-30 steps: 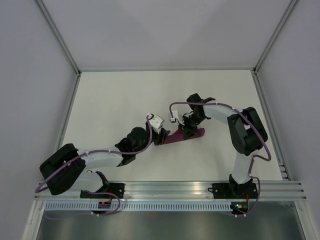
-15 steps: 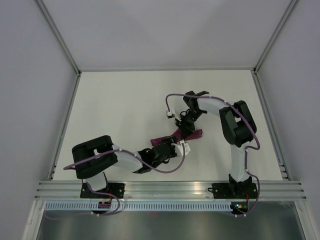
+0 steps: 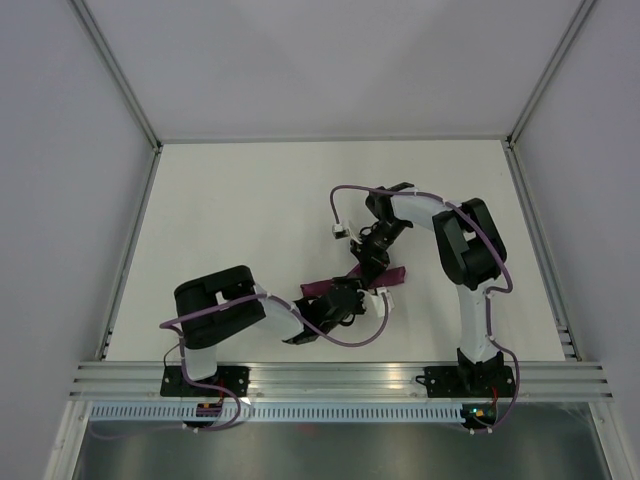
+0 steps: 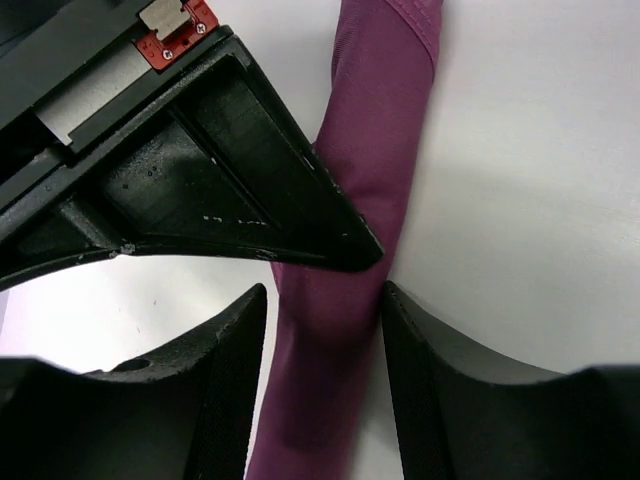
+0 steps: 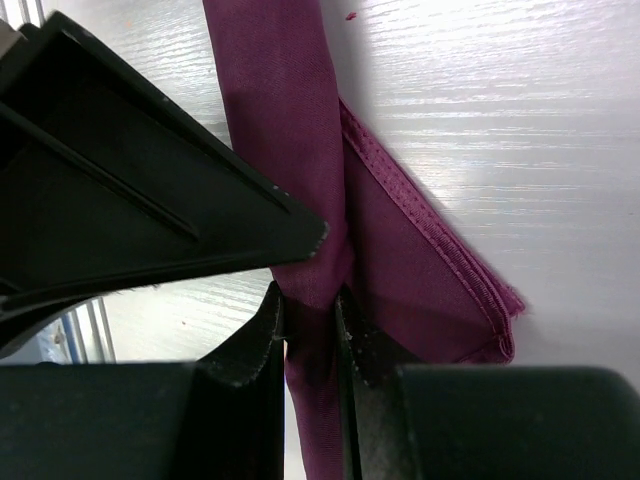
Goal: Fold the napkin, place the utensils inside, and roll it up
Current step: Roll the napkin with the utensil
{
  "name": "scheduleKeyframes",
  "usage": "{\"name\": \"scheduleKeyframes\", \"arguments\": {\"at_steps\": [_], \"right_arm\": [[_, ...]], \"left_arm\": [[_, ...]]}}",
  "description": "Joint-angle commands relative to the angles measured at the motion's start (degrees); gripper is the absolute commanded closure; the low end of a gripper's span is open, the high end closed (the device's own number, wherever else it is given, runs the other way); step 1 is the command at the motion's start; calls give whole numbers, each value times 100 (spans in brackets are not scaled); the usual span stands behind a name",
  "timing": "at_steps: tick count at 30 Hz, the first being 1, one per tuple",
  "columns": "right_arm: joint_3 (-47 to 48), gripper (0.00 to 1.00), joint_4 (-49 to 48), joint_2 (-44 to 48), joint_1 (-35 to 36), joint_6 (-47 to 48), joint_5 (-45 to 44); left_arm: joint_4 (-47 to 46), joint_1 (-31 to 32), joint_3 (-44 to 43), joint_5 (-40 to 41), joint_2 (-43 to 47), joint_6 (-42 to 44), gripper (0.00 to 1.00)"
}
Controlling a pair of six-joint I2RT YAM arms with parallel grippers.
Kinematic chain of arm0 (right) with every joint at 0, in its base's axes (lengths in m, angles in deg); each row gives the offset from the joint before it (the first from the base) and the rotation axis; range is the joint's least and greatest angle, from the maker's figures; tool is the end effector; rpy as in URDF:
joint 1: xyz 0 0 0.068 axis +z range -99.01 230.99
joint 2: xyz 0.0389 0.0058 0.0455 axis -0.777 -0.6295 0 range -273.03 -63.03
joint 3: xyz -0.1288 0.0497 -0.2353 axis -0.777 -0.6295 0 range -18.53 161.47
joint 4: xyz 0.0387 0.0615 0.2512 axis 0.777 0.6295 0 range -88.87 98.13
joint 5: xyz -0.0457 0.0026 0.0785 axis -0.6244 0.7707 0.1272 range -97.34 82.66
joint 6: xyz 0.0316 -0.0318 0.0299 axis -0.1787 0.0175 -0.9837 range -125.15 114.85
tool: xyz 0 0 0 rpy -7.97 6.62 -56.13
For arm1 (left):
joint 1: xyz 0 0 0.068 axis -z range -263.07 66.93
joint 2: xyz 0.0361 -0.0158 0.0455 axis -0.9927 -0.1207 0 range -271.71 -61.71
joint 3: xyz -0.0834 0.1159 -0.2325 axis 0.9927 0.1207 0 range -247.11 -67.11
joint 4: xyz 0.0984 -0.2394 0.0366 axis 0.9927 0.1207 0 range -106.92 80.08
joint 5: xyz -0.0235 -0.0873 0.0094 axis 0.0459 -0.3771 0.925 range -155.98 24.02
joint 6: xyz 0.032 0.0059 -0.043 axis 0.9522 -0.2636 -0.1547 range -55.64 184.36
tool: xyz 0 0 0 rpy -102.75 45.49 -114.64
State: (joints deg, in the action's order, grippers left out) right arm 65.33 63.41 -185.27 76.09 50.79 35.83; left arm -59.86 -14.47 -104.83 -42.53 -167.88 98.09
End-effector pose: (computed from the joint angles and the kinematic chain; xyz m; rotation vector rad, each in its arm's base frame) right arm 0.3263 0.1798 0.1335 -1.7921 2.2604 1.1710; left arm 0.1356 -0.3072 0.1153 1.3662 1.4292 0.0177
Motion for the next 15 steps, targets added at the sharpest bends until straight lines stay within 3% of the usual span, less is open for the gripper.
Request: {"name": "scheduleKeyframes", "arguments": {"at_steps": [1,5,7,9,11,15], "right_arm": [[-264,94,-331,-652,21,329,-1092],[-229,94,-234,-670,12,417,-1040],[-177,92,-182,-688,3,444,-987],[-98,85,-120,-679,-5,409,-882],[-88,73,-146,-531,-75,382,-785],[-281,55,-734,216,-295,14,-513]], "left_arm": [[163,-39,-184,11,-141,186,46],[496,-145,-280,-181,-150,37,54],[838,-215,-350,-304,-132,-86,70],[1041,-259,-447,-489,-62,-226,85],[1322,-303,-517,-751,26,-376,92],[1700,-478,-562,-1271,219,-683,98]]}}
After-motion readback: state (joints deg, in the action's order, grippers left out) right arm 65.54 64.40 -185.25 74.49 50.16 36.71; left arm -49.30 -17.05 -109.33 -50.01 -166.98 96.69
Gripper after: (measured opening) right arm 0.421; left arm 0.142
